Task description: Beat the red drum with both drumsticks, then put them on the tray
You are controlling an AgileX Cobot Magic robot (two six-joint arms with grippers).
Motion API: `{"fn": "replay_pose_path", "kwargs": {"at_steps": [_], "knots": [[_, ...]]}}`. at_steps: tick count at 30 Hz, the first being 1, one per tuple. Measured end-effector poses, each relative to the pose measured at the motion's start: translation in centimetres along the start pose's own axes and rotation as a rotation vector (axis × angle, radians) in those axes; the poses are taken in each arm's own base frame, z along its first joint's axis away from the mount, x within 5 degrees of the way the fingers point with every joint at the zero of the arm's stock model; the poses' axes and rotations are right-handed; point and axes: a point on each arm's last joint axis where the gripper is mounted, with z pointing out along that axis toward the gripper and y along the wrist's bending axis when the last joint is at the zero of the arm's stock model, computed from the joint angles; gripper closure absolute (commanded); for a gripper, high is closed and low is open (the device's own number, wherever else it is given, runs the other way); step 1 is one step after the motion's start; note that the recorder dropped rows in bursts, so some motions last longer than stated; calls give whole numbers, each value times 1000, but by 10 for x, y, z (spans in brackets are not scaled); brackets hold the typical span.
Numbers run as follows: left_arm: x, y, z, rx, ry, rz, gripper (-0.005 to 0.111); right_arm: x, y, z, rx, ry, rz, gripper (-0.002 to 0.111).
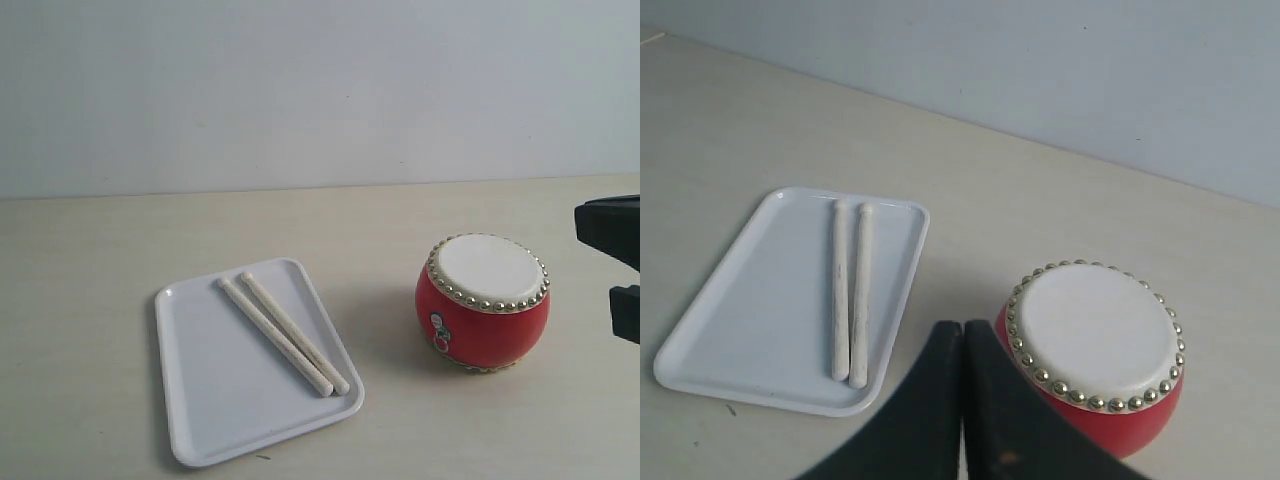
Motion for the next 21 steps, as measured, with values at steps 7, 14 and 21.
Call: {"fn": "replay_pose_path", "kwargs": {"at_steps": [7, 14, 21], "knots": [[78, 27, -13, -288, 46, 89, 107, 0, 0, 0, -1, -4, 0, 108], [80, 27, -13, -292, 50, 82, 107, -1, 0, 0, -2, -11, 0, 108], [83, 30, -14, -326, 74, 36, 107, -1, 0, 0, -2, -11, 0, 108]]}}
